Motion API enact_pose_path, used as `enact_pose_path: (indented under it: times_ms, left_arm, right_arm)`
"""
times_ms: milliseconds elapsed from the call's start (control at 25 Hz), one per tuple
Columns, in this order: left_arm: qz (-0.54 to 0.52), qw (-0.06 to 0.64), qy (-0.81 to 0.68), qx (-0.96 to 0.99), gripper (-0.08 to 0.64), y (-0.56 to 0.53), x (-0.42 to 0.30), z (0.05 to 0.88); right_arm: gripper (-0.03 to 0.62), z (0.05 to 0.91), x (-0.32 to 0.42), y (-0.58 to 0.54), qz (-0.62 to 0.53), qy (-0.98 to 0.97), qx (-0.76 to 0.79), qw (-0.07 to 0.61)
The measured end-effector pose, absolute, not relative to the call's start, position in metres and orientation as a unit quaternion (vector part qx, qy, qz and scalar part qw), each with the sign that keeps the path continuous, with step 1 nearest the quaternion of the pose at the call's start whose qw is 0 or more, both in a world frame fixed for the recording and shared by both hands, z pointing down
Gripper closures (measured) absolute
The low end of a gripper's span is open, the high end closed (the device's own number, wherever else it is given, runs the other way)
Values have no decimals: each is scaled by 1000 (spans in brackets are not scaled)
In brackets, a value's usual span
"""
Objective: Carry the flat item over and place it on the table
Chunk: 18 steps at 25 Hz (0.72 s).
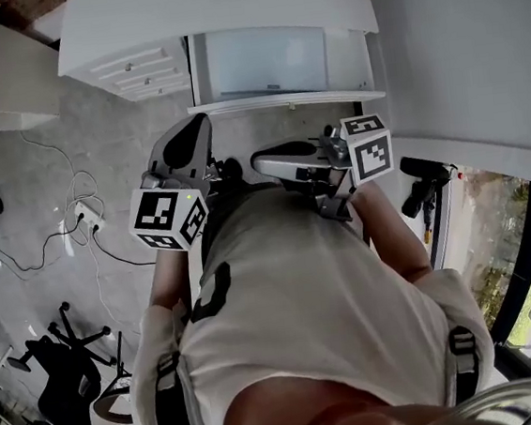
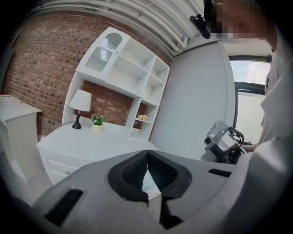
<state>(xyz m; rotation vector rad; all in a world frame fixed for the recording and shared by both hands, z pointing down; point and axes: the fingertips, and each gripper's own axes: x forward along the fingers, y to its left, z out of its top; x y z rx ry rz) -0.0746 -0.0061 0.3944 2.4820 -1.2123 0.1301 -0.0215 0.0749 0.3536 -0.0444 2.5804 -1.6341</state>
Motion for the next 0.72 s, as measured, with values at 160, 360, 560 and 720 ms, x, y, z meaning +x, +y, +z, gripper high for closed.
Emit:
enact_pose_path:
  times_ms: [160,360,560,720]
  left_arm:
    - [60,193,-433,879,540,-30,-90,403]
    - [81,182,-443,874,540,-61,-106,411]
    - [91,186,-450,869,540,-72,-105,418]
    - [115,197,-452,863,540,-79,-89,428]
  right_arm:
    - [584,375,-7,41,-564,820,-90,48]
    - [584,388,12,11,-582,797,-145,77]
    - [584,396,13,-2,-585,795,-148,60]
    - [584,403,16,-20,-592,795,-127,49]
